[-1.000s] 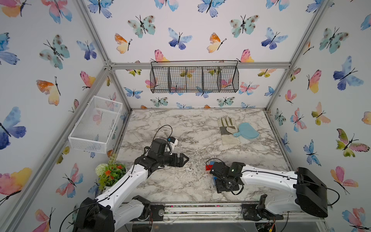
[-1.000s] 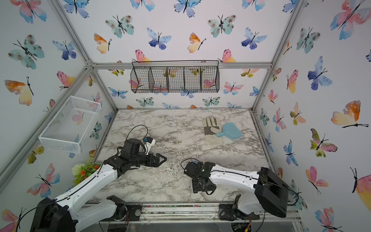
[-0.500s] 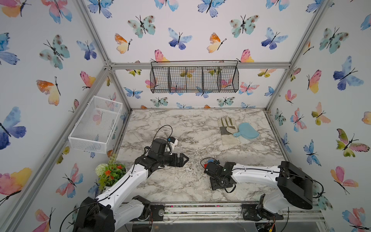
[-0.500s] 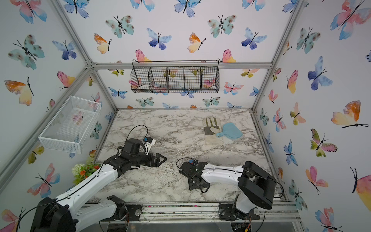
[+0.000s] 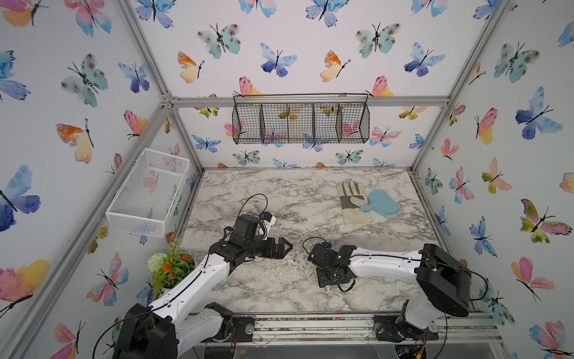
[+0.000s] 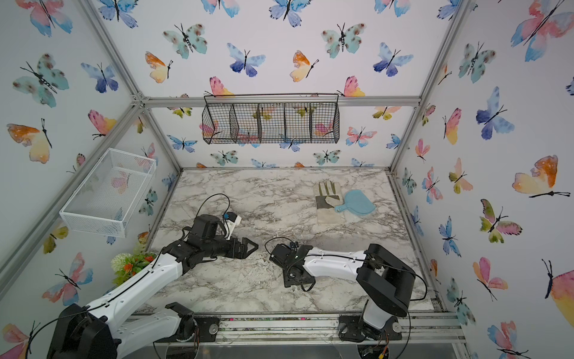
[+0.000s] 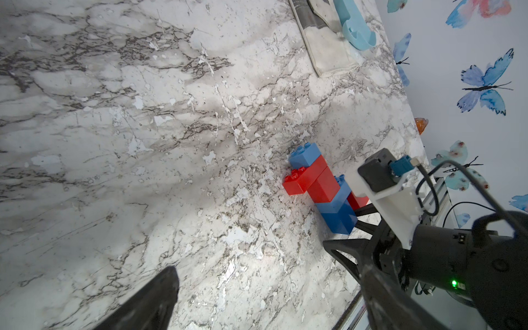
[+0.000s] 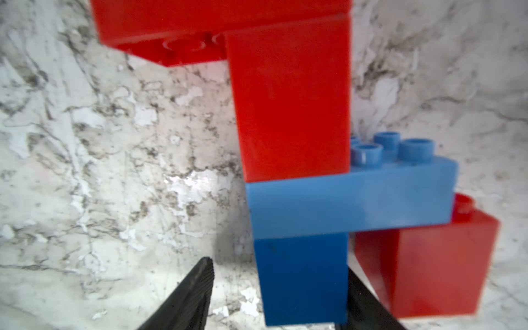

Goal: Assemble a giraffe with lego
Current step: Adjust the lego brick at the center of the board.

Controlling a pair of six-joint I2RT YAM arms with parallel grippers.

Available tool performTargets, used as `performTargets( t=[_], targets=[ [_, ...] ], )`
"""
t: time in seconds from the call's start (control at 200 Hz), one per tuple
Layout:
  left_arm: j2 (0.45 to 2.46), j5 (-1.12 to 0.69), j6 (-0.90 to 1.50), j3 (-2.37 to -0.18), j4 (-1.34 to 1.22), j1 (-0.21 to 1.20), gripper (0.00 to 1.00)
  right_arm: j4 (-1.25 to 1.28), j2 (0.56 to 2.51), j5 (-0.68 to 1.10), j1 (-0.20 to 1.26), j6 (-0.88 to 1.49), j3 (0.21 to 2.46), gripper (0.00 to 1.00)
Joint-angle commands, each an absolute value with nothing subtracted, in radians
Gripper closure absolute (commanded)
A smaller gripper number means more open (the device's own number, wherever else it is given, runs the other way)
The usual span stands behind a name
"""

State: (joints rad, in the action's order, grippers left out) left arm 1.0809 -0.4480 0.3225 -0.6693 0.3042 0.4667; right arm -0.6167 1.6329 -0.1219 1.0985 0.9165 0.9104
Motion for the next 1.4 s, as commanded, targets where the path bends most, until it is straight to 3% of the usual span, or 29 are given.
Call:
performTargets(
  t=[0.0, 0.445, 1.066, 1.186, 1.351, 1.396],
  targets=[
    [1.081, -0.444, 0.312, -0.67, 0.315, 0.47, 0.02, -0.599, 1.65, -0.085, 1.094, 0.945, 0.933, 0.34],
    [1.071, -0.446, 0.314, -0.67, 0.315, 0.471, 0.02, -0.646, 1.764, -0.105, 1.094, 0.956, 1.043, 0.35],
    [1.105, -0.424, 0.277, -0.699, 0.336, 0.471, 0.02, -0.8, 1.582, -0.241, 1.094, 0.9, 1.147, 0.28],
    [1.121, -0.348, 0.237, -0.749, 0.354, 0.47, 0.02, -0.794, 1.509, -0.355, 1.092, 0.827, 1.158, 0.23],
    [1.126, -0.2, 0.191, -0.805, 0.315, 0.469, 0.02, -0.729, 1.419, -0.485, 1.055, 0.664, 1.156, 0.01],
    [1.125, -0.155, 0.172, -0.805, 0.285, 0.466, 0.02, -0.683, 1.389, -0.5, 1.029, 0.604, 1.135, 0.0]
  ],
)
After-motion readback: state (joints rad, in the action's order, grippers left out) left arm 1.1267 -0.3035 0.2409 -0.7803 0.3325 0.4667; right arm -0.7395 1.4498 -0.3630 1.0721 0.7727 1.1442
